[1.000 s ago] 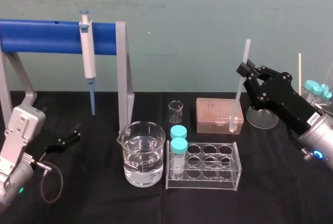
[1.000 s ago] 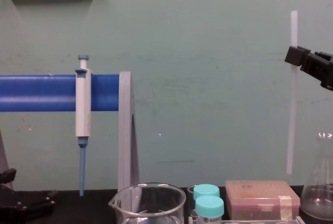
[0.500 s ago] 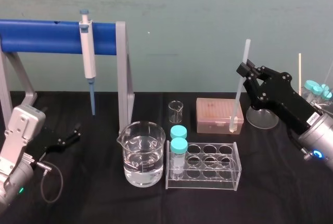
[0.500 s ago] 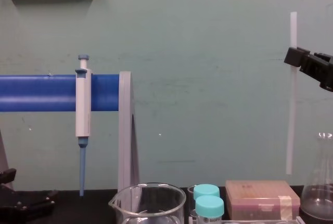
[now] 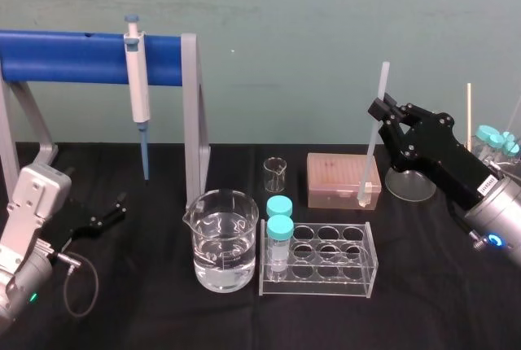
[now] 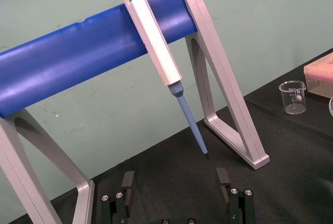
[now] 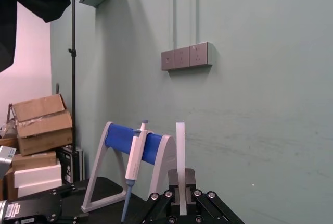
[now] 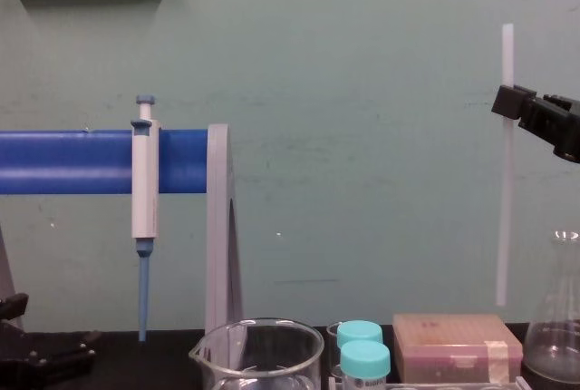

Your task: Pick up the stirring rod with one hand, then place it down.

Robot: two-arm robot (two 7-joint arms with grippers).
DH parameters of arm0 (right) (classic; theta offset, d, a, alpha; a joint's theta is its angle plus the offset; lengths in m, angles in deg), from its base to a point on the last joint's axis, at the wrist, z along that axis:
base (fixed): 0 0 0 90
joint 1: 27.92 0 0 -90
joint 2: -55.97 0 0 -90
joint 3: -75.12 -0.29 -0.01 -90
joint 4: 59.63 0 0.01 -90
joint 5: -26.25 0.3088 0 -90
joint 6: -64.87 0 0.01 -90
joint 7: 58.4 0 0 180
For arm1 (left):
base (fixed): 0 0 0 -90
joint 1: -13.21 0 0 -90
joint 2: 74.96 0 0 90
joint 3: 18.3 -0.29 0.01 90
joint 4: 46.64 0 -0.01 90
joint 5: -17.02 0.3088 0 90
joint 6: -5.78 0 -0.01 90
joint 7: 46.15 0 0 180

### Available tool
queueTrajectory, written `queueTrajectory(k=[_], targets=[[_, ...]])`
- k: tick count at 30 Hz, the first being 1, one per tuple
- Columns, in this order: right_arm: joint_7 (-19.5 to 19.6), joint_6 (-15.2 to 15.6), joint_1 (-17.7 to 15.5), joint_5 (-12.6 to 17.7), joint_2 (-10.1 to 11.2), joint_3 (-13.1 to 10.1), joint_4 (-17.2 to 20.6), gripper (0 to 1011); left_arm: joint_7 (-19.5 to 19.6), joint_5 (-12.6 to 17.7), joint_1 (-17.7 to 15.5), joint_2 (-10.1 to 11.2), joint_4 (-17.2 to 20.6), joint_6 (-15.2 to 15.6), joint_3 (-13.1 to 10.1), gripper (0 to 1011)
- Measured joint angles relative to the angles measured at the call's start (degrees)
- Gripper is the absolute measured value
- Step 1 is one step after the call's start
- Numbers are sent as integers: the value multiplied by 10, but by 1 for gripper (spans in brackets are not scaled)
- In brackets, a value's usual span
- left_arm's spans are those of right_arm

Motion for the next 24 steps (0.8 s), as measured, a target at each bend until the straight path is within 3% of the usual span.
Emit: queueTrajectory(k=[10,24], targets=[[-13,2,0,3,7,3,-4,62,0,0,0,0,0,0,0,1000],[-52,-2,-24,35,29,7,-8,62,0,0,0,0,0,0,0,1000]])
